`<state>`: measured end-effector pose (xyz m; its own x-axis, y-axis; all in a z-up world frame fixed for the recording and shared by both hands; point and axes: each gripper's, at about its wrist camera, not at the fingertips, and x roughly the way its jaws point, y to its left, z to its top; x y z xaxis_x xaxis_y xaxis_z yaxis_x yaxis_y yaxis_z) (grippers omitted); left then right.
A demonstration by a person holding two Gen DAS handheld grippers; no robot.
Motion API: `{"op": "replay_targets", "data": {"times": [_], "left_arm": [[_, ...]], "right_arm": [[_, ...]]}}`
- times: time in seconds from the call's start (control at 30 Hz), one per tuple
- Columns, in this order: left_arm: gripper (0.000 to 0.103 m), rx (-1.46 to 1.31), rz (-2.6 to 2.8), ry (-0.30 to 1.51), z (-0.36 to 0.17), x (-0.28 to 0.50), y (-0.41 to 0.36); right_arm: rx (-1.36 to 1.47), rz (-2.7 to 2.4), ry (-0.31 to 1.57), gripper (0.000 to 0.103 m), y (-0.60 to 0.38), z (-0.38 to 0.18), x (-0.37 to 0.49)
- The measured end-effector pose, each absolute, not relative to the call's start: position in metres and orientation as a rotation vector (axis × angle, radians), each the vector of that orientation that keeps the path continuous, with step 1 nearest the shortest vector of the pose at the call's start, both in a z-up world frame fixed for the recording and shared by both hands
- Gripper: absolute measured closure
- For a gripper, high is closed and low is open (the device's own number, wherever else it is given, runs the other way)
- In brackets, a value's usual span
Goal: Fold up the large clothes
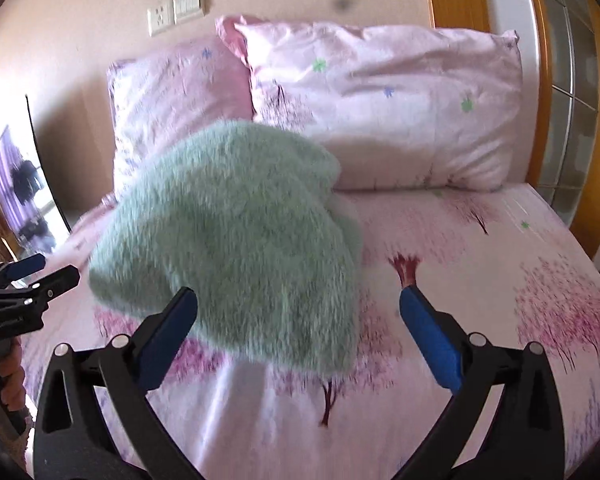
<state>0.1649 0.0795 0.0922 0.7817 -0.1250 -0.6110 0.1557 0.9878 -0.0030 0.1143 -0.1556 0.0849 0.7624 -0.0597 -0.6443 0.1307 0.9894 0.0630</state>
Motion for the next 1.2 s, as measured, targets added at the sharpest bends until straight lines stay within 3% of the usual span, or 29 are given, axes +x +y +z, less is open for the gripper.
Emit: {"op": "replay_targets", "data": {"times": [0.6,1.2], "left_arm": [[0.001,0.064,-0.135,0.904,0.050,0.135,0.060],[0.001,0.049,-0.127,0.968,0.039,0.149,0.061]], "right_arm": [[0.042,-0.113,0.951,0.002,-0.123,0.050,0.102],[0.033,-0.124,0.959,0.002,-0.126,0.049,0.105]]}}
